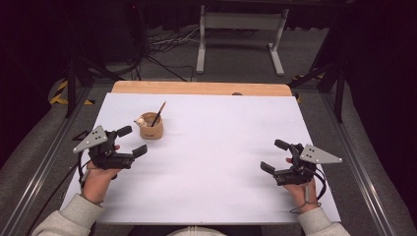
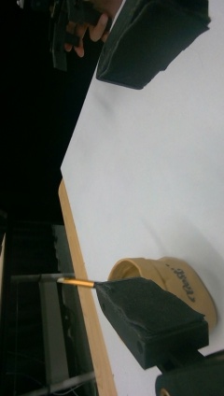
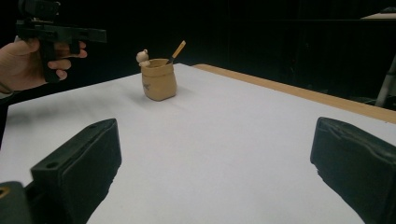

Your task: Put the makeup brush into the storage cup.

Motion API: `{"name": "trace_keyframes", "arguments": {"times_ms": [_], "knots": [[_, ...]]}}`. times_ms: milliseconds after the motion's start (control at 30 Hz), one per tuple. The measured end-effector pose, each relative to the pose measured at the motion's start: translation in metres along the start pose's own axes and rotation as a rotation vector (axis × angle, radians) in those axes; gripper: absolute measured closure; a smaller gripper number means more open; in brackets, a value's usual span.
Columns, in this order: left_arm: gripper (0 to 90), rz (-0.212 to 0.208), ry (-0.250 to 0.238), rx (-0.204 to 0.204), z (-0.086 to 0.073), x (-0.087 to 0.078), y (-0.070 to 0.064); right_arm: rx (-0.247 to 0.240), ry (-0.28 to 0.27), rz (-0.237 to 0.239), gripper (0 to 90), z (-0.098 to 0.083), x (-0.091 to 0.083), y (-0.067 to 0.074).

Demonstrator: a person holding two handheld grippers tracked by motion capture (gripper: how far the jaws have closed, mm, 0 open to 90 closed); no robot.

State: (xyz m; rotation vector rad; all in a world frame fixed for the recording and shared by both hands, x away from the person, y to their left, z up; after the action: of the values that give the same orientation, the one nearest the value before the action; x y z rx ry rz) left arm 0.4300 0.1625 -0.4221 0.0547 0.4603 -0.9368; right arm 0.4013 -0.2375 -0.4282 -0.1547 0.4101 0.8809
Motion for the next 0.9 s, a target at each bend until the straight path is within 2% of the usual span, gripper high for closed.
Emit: {"name": "trace_keyframes", "arguments": {"times_ms": [233,367,667,867,900], "knots": [[2.8,-0.024,0.008,0.022,-0.012,-0.004,-0.008,-0.014,-0.004,0.005,1.8,-0.004,0.000,0.004],[2.8,-0.046,0.005,0.025,-0.019,-0.005,-0.012,-0.023,-0.005,0.009,1.3,-0.006,0.000,0.007],[2.7,-0.064,0.003,0.030,-0.033,-0.005,-0.016,-0.045,-0.029,0.020,0.6,-0.007,-0.001,0.012],[2.5,-0.069,0.005,0.060,-0.041,-0.004,-0.021,-0.058,-0.041,0.024,0.5,-0.010,-0.001,0.015],[2.7,-0.082,0.000,0.048,-0.045,-0.003,-0.021,-0.059,-0.044,0.025,0.4,-0.011,-0.001,0.015]]}}
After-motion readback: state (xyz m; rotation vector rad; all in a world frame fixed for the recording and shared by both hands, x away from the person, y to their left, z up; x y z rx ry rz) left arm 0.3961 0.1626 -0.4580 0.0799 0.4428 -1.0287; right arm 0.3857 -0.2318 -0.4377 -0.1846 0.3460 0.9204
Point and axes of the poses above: each handheld gripper's, and its own axes: x roughly forward along the jaws, z roughly out of its top, y roughly to its left, the point moved 10 cm from there along x, roughly forward along the jaws, and after that the axes turned 14 degrees about y, right-handed, at the moved point
